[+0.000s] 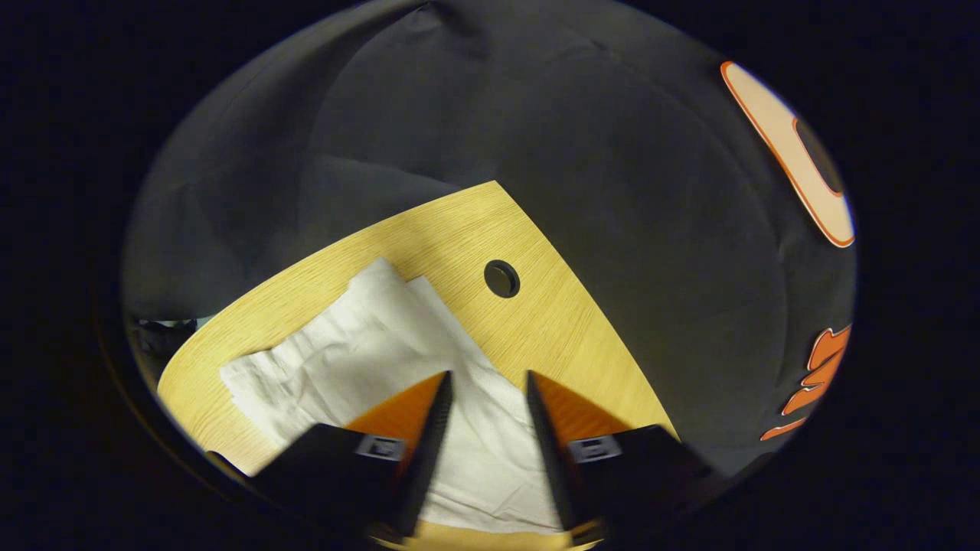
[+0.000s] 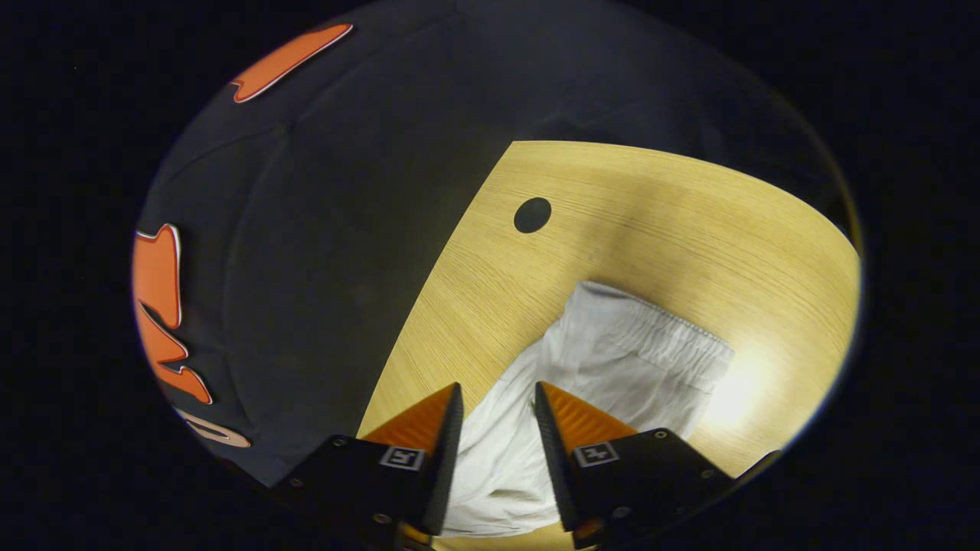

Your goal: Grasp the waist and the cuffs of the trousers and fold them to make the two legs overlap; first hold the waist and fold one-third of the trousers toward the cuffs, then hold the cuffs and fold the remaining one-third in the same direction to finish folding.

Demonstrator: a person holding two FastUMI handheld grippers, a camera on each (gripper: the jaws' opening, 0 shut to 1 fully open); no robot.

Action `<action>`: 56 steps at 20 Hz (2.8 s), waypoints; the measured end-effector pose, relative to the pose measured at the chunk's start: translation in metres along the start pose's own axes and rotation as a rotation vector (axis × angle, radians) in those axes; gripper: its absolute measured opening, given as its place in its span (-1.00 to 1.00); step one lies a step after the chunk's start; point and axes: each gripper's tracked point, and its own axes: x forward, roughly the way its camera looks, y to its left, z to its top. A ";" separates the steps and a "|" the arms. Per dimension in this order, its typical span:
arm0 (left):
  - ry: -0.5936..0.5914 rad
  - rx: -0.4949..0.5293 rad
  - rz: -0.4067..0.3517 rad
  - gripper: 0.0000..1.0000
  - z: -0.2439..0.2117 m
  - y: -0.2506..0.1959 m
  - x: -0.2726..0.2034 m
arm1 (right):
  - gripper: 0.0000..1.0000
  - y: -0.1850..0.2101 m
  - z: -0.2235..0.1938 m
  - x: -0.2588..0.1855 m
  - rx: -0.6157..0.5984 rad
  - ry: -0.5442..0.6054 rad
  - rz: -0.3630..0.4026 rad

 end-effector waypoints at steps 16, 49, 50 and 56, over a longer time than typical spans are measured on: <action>-0.080 0.342 0.063 1.00 -0.059 0.027 -0.076 | 0.97 -0.087 -0.004 -0.057 -0.105 -0.057 -0.076; -0.395 0.535 0.221 1.00 -0.066 0.027 -0.112 | -0.85 -0.147 0.009 -0.001 -0.058 -0.019 -0.123; -0.397 0.538 0.215 1.00 -0.065 0.027 -0.112 | -0.88 -0.146 0.010 -0.001 -0.084 -0.034 -0.123; -0.334 0.562 0.165 1.00 -0.067 0.025 -0.109 | -0.89 -0.130 0.013 -0.013 -0.191 -0.123 -0.069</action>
